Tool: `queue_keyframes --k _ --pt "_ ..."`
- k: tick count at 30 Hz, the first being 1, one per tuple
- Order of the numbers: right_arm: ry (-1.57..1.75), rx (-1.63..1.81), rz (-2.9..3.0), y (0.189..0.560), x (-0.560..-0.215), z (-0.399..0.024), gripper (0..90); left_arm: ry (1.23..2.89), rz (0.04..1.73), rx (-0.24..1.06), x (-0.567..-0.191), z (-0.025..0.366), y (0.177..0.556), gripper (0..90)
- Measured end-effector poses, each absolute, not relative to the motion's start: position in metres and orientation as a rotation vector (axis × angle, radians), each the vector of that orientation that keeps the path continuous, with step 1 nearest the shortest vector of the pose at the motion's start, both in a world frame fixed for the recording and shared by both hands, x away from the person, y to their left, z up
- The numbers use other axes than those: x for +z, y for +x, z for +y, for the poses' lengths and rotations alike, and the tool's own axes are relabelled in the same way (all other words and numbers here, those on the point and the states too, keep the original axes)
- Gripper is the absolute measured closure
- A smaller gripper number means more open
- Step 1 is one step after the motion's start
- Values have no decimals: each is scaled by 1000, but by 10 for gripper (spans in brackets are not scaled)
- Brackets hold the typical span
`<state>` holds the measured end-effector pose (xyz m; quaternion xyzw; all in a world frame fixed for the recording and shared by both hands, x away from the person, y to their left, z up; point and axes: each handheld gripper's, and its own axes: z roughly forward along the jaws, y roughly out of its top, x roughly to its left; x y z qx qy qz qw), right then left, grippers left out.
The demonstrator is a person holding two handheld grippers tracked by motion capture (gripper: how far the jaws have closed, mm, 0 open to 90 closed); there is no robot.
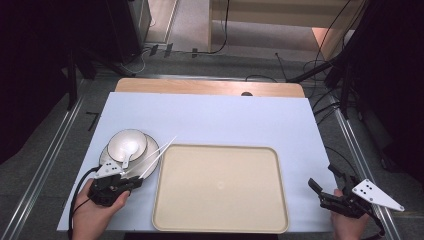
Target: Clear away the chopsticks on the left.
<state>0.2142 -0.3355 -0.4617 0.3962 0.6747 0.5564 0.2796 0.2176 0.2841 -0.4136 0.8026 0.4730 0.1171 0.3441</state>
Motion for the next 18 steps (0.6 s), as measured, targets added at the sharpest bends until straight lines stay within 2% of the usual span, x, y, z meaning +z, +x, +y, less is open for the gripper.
queue_keyframes --k 14,18 --pt "1055 1492 1826 216 -462 -332 130 2082 1264 252 -426 244 215 855" --pt "1055 1492 1830 216 -463 -331 130 2071 1289 197 -440 228 216 855"
